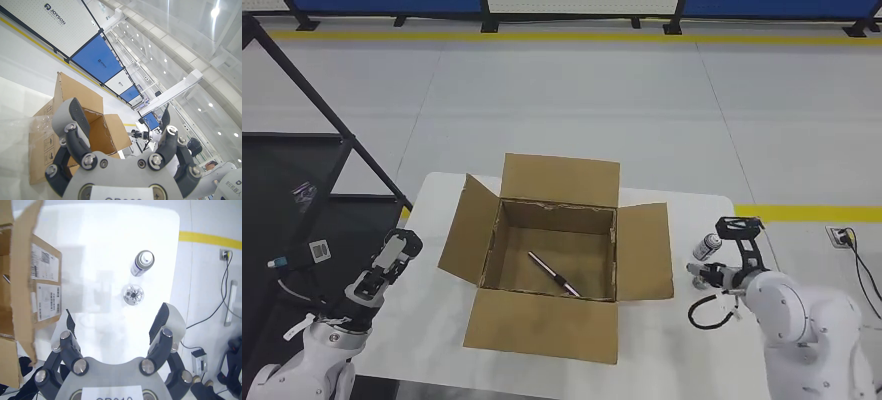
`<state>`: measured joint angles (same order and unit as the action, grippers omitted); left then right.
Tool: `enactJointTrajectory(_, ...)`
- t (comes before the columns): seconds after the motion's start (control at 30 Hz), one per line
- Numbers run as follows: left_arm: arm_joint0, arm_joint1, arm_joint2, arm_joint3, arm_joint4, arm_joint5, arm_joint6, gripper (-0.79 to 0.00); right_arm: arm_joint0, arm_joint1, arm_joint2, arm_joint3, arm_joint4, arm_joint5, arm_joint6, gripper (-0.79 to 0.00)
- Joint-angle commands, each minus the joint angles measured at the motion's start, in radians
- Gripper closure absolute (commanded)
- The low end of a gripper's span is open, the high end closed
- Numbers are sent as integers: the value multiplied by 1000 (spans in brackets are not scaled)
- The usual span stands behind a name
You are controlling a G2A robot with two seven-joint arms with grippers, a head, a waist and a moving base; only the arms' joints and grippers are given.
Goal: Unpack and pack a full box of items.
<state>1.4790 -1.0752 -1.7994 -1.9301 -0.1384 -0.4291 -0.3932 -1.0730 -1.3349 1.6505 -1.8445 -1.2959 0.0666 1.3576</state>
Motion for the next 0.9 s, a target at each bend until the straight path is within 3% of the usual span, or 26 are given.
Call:
enactJointTrajectory(0.0,0,0,0,0,0,0,0,-785,12,1,7,64,22,-5,-11,-785)
enactJointTrajectory(0.2,0,0,0,0,0,0,0,-785,58,5,17,259,88,0,-94,-785)
enactJointTrajectory(0.6,0,0,0,0,0,0,0,-785,166,6,-39,504,104,51,-201,-785)
enactJointTrajectory(0.63,0,0,0,0,0,0,0,-785,170,6,-41,517,102,54,-207,-767)
enactJointTrajectory(0.67,0,0,0,0,0,0,0,-785,174,7,-44,527,101,58,-210,-699)
enactJointTrajectory(0.77,0,0,0,0,0,0,0,-785,184,9,-46,553,110,59,-217,-653)
enactJointTrajectory(0.8,0,0,0,0,0,0,0,-785,186,10,-47,557,112,58,-219,-591)
enactJointTrajectory(0.87,0,0,0,0,0,0,0,-785,190,11,-50,566,119,58,-222,-385)
